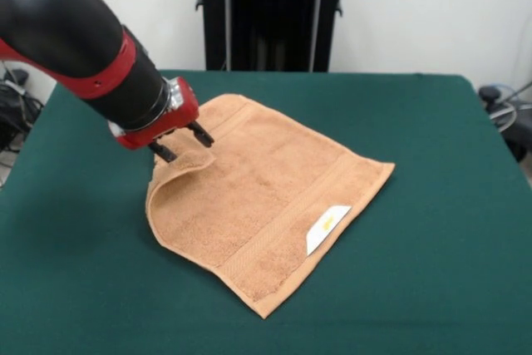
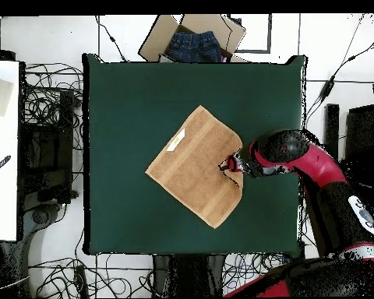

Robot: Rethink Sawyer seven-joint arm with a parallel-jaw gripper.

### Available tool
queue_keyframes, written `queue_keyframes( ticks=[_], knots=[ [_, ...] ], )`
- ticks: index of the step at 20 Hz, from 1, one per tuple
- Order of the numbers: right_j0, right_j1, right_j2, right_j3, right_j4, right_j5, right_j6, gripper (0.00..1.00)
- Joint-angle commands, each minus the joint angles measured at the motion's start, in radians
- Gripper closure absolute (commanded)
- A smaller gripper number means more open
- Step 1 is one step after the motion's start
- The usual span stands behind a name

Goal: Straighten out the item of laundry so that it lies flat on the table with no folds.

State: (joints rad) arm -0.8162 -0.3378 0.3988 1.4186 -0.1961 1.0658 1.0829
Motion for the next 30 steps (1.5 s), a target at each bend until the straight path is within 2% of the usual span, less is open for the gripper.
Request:
queue_keyframes(
  ticks=[1, 8, 21, 30],
  knots=[
    [-0.003, 0.013, 0.080, -0.009, -0.065, 0.049, -0.165, 0.00],
    [0.009, 0.004, 0.070, -0.015, -0.067, 0.068, -0.149, 0.00],
    [0.019, -0.028, 0.065, 0.029, -0.085, -0.002, -0.127, 0.00],
    [0.077, -0.103, 0.038, 0.032, -0.180, -0.069, -0.082, 0.00]
  ],
)
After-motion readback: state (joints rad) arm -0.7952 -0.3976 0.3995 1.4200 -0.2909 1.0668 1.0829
